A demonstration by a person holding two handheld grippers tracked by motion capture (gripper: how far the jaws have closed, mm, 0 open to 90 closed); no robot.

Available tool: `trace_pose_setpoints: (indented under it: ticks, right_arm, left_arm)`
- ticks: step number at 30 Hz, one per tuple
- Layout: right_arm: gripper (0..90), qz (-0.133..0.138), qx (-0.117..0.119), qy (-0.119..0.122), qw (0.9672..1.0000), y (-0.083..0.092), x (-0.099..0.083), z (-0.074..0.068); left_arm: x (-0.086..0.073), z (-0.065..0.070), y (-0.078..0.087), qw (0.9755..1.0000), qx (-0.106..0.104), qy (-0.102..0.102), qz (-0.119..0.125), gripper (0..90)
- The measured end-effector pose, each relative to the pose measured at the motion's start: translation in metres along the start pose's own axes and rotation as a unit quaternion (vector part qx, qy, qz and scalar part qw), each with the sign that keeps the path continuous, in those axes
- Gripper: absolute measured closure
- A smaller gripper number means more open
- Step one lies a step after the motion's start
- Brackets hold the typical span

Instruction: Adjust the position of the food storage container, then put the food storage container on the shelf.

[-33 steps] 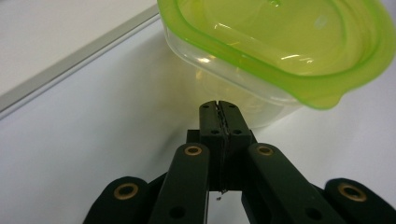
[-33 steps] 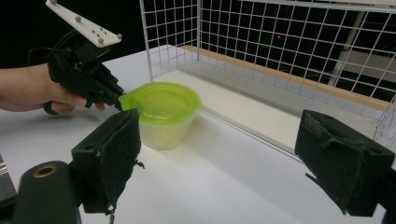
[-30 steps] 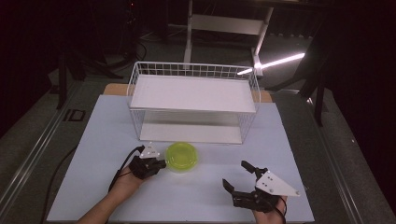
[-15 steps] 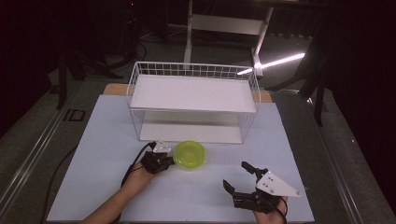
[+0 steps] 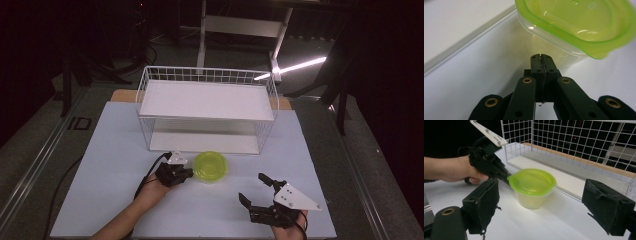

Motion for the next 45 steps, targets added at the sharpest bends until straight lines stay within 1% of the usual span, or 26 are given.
trace_pose_setpoints:
  ticks: [4,7,9,10,12,13,15,16,17,18,19,20,21,22,24,26,27,31,33,35,38,40,41,43,44,45]
  right_arm:
    - [14.3,-0.002,0.000,0.001,1.0000,-0.001,0.000,0.000]
    - [14.3,-0.001,0.000,0.002,1.0000,-0.002,0.000,-0.001]
    - [14.3,-0.003,0.000,0.003,1.0000,-0.002,0.000,-0.001]
    - [14.3,-0.003,0.000,0.003,1.0000,-0.002,0.000,-0.001]
    - [14.3,-0.004,0.000,0.001,1.0000,-0.003,-0.001,-0.001]
    - [14.3,-0.004,0.001,0.000,1.0000,-0.003,-0.001,-0.001]
    - [14.3,-0.007,0.002,-0.002,1.0000,-0.005,-0.001,-0.002]
    - [14.3,-0.007,0.002,-0.002,1.0000,-0.005,-0.001,-0.002]
    - [14.3,-0.007,0.002,0.001,1.0000,-0.005,-0.001,-0.002]
    - [14.3,-0.008,0.003,0.000,1.0000,-0.006,-0.001,-0.002]
    - [14.3,-0.010,0.005,-0.001,0.9999,-0.007,-0.002,-0.003]
    - [14.3,-0.013,0.006,0.000,0.9999,-0.008,-0.002,-0.004]
    - [14.3,-0.015,0.006,0.002,0.9999,-0.009,-0.003,-0.005]
    - [14.3,-0.014,0.007,0.002,0.9999,-0.009,-0.002,-0.006]
    - [14.3,-0.014,0.002,0.004,0.9999,-0.009,-0.001,-0.007]
    - [14.4,-0.011,0.002,-0.002,0.9999,-0.009,0.002,-0.008]
    - [14.6,-0.010,0.005,-0.004,0.9999,-0.009,0.004,-0.008]
    - [15.0,-0.017,0.014,0.001,0.9998,-0.013,0.007,-0.011]
    - [15.0,-0.021,0.021,0.002,0.9996,-0.017,0.006,-0.013]
    - [15.0,-0.026,0.027,-0.006,0.9993,-0.021,0.006,-0.013]
    - [14.9,-0.029,0.026,-0.002,0.9992,-0.026,0.009,-0.010]
    - [14.9,-0.029,0.025,-0.002,0.9993,-0.027,0.010,-0.009]
    - [14.9,-0.028,0.024,-0.003,0.9993,-0.029,0.012,-0.007]
    - [14.8,-0.021,0.023,-0.006,0.9995,-0.036,0.017,0.000]
    - [14.6,-0.018,0.023,-0.010,0.9995,-0.037,0.019,0.003]
    - [13.7,-0.019,0.022,-0.012,0.9995,-0.039,0.020,0.005]
  left_arm:
    - [-0.003,-0.001,0.017,0.9998,-0.013,0.004,0.013,84.0]
    - [-0.007,-0.003,0.031,0.9996,-0.010,0.006,0.026,72.4]
    - [-0.011,-0.004,0.043,0.9992,-0.007,0.014,0.037,64.6]
    - [-0.011,-0.004,0.043,0.9992,-0.007,0.014,0.037,59.1]
    - [-0.014,-0.003,0.056,0.9982,-0.015,0.020,0.055,56.9]
    - [-0.016,-0.002,0.061,0.9979,-0.015,0.022,0.059,53.2]
    - [-0.017,-0.001,0.070,0.9968,-0.021,0.031,0.071,37.1]
    - [-0.018,-0.001,0.074,0.9959,-0.020,0.036,0.081,37.1]
    - [-0.018,0.000,0.077,0.9955,-0.032,0.033,0.083,32.2]
    - [-0.018,0.000,0.080,0.9955,-0.026,0.034,0.084,23.0]
    - [-0.018,0.000,0.083,0.9951,-0.022,0.037,0.089,20.5]
    - [-0.018,0.002,0.085,0.9946,-0.032,0.038,0.092,19.0]
    - [-0.018,0.003,0.087,0.9943,-0.035,0.037,0.094,15.4]
    - [-0.017,0.004,0.088,0.9944,-0.034,0.034,0.094,14.7]
    - [-0.016,0.007,0.090,0.9936,-0.040,0.038,0.098,12.8]
    - [-0.014,0.010,0.091,0.9931,-0.052,0.038,0.098,5.8]
    - [-0.013,0.011,0.092,0.9934,-0.050,0.035,0.097,3.5]
    - [-0.005,0.018,0.094,0.9936,-0.038,0.028,0.102,2.5]
    - [0.001,0.022,0.095,0.9916,-0.047,0.033,0.116,2.1]
    - [0.007,0.026,0.096,0.9895,-0.058,0.034,0.128,2.0]
    - [0.015,0.027,0.098,0.9864,-0.052,0.033,0.152,2.1]
    - [0.017,0.027,0.098,0.9864,-0.055,0.033,0.151,2.1]
    - [0.022,0.028,0.099,0.9851,-0.055,0.030,0.160,2.1]
    - [0.024,0.027,0.098,0.9875,-0.049,0.012,0.150,2.1]
    - [0.026,0.027,0.098,0.9875,-0.045,0.007,0.151,2.4]
    - [0.028,0.027,0.098,0.9866,-0.040,0.008,0.158,2.9]
Point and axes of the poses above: each handheld gripper's, and its own axes: y roughly backward along the jaws, x roughly out of its top, z roughly to its right, the point moved 7 cm from there along -y, roughly forward along the jaws, and after that the axes turned 8 degrees about y, right-handed, at the moved point
